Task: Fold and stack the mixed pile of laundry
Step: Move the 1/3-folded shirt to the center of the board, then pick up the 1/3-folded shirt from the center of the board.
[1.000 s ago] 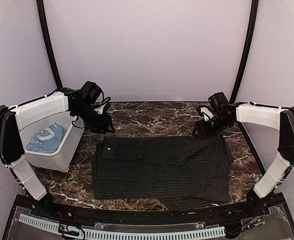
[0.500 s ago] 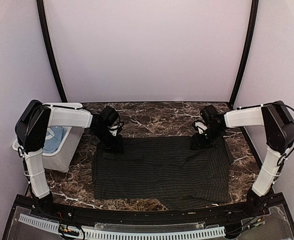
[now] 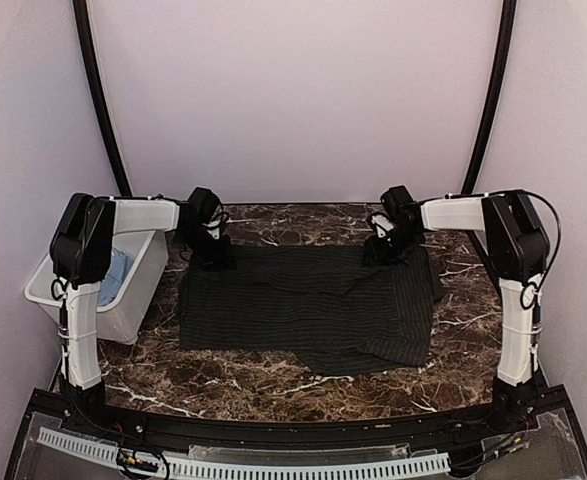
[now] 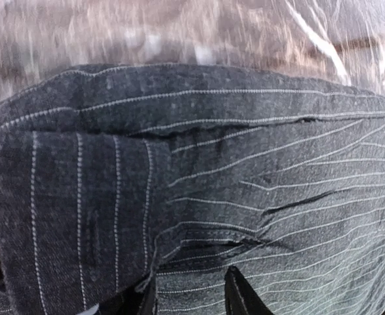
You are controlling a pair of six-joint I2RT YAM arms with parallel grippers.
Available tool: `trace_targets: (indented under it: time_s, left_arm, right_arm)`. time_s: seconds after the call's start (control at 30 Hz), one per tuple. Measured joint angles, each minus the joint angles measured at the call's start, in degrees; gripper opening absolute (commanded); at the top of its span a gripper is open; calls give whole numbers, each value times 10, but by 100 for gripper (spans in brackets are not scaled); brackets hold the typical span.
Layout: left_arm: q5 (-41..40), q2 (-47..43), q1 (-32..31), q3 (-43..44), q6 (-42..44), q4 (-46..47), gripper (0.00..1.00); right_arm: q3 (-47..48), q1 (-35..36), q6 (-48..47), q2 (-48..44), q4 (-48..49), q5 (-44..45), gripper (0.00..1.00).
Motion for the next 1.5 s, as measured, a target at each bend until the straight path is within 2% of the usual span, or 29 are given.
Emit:
trace_targets:
  time_s: [0.13,0.2,0.3,0.47,0.6,0.7,0.8,0.97,1.2,1.5]
  left_arm:
    - [-17,32,4,67,22,-14,43]
    - [-25,30,4,85,32,-18,46]
    - [-32,-6,0,75,49,-9,55]
    - [-33,-179,-21,-61,54,33,59]
    - [-36,-336,-53,-201,29,77,60]
    - [-43,-402,-84,-280,5,89,59]
    - [-54,-431,-105,-340,-19,88,59]
    - [-61,-435,-114,-379,-49,68,57]
    - [-62,-438,-129,-383,-81,56,56]
    - [-63,-440,-151,-416,-116,54,56]
  right_arm:
    - [86,-15,-16,45,-27,12,59]
    - [94,-19,-20,41,-35,13,64]
    - [78,-24,-30,-7,-50,9,67]
    - [-29,-17,-26,-194,-52,-9,67]
    - [-155,3,-3,-356,-45,-23,65]
    - [-242,27,31,-428,-59,-36,63]
    - [-310,55,71,-472,-86,-40,63]
    - [-346,118,127,-500,-131,-30,62]
    - [-339,230,226,-439,-196,39,58]
    - [-399,245,349,-484,-246,104,54]
